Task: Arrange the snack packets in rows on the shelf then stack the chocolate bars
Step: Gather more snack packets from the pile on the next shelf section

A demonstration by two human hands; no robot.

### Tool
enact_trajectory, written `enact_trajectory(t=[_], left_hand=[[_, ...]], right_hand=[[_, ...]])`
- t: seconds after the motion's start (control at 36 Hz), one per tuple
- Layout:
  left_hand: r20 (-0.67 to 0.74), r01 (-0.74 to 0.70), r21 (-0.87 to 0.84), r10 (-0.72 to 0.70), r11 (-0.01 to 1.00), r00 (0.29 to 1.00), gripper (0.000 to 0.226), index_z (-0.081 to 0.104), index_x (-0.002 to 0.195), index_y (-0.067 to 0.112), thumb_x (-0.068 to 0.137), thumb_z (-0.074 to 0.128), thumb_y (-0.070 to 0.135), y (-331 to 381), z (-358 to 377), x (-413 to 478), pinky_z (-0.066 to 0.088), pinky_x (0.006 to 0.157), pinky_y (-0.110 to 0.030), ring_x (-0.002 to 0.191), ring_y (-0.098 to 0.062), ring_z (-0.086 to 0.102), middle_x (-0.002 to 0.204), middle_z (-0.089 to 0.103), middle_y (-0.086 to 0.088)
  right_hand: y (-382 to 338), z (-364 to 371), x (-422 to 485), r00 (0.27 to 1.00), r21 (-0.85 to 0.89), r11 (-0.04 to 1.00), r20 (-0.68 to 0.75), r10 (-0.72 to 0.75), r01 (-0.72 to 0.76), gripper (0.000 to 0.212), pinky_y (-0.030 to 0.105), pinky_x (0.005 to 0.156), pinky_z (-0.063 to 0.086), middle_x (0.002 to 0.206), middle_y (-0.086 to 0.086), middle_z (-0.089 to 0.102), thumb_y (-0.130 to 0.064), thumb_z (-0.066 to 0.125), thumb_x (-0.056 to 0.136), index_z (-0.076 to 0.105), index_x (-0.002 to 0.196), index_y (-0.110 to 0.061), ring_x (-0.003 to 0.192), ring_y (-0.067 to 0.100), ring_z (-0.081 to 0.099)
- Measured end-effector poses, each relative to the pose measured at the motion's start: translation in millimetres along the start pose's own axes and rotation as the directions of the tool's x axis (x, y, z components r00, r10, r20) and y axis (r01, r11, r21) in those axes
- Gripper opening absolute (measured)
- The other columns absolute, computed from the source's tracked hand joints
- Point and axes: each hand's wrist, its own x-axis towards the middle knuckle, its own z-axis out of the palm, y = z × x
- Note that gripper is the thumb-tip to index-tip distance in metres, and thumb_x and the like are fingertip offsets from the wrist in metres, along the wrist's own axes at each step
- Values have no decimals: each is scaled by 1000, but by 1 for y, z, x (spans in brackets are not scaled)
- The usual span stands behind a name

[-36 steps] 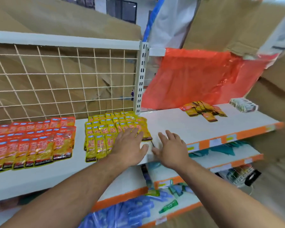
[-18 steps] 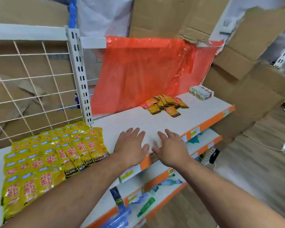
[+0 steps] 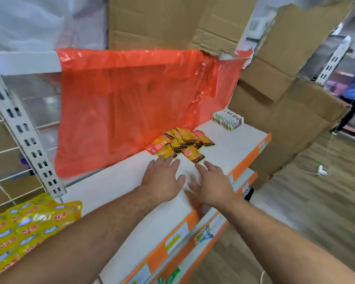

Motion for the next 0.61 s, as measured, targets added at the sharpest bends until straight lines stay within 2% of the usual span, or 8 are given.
enact_trajectory(t=[0.19, 0.31, 0.42, 0.47, 0.56, 0.61], left_hand=[[9, 48, -24, -48, 999, 999, 60, 34, 152, 23, 98, 37, 51, 7, 21, 55, 20, 119, -40, 146, -24, 25, 158, 32, -1], [-87, 76, -6, -77, 997, 993, 75, 49, 141, 18, 85, 18, 57, 13, 28, 86, 33, 111, -39, 132, -26, 43, 142, 51, -3], [-137, 146, -36, -150, 989, 979, 57, 60, 130, 14, 88, 38, 46, 28, 37, 120, 36, 107, -38, 121, -29, 53, 127, 63, -7], [-121, 164, -6, -164, 986, 979, 51, 60, 126, 16, 88, 41, 44, 40, 39, 137, 38, 104, -38, 118, -28, 53, 123, 64, -4], [-114, 184, 9, -181, 983, 977, 48, 58, 131, 19, 89, 47, 40, 57, 42, 162, 40, 103, -41, 120, -27, 50, 125, 62, -3], [-122, 203, 8, -201, 979, 972, 49, 60, 129, 18, 87, 43, 37, 66, 45, 176, 40, 103, -41, 117, -28, 50, 121, 63, -4]], right_hand=[[30, 5, 62, 997, 22, 997, -5, -75, 75, 67, 41, 110, 37, 160, 2, 29, -54, 52, 94, 33, 152, -25, 143, 27, 30], [53, 8, 107, 988, 46, 987, -3, -153, 153, 66, 42, 105, 40, 154, 7, 36, -51, 54, 93, 36, 150, -22, 140, 30, 34], [77, 5, 154, 979, 74, 976, -22, -201, 202, 62, 41, 101, 43, 148, 3, 44, -50, 56, 91, 43, 147, -23, 136, 28, 40], [91, 2, 176, 976, 88, 972, -25, -215, 217, 58, 41, 99, 46, 139, 2, 50, -49, 57, 90, 48, 141, -23, 130, 29, 45], [111, -1, 208, 977, 134, 968, -17, -212, 213, 48, 41, 97, 47, 131, 5, 55, -46, 58, 89, 56, 129, -20, 123, 31, 48], [124, -1, 227, 975, 153, 962, -25, -223, 224, 41, 40, 92, 49, 124, 9, 58, -43, 59, 89, 60, 120, -17, 118, 33, 51]])
